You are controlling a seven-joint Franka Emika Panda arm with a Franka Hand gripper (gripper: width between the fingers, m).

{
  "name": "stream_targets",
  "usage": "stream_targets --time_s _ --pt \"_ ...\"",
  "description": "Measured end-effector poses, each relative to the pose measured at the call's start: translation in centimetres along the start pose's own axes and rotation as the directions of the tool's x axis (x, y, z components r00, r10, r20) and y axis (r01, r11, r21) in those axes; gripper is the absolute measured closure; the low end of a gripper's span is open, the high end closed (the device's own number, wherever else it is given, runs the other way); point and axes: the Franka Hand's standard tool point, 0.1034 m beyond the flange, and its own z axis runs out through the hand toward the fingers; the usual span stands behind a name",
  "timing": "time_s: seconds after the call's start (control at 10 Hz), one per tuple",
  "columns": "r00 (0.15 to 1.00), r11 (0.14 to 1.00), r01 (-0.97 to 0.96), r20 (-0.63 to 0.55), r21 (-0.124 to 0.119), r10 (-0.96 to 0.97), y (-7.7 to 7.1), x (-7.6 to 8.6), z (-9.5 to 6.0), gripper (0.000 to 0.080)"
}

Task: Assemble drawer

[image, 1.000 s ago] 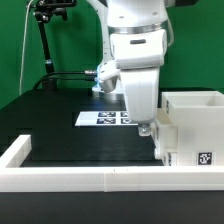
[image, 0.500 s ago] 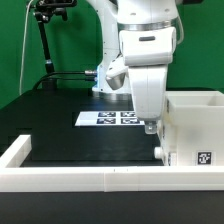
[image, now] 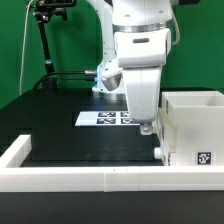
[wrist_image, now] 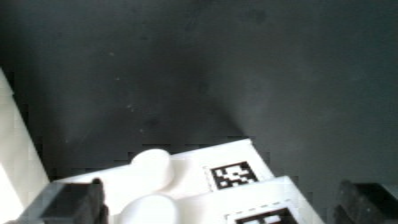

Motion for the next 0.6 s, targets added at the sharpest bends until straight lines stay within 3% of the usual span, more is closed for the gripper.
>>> stream_targets --time_s 0.2,0.6 --pt "1.000 1.000 0.000 0.000 0.001 0.000 -0.1 -0.1 0.0 0.0151" --pt "1.000 1.000 -0.001 0.004 0.024 0.001 -1.6 -0.3 1.0 0.0151"
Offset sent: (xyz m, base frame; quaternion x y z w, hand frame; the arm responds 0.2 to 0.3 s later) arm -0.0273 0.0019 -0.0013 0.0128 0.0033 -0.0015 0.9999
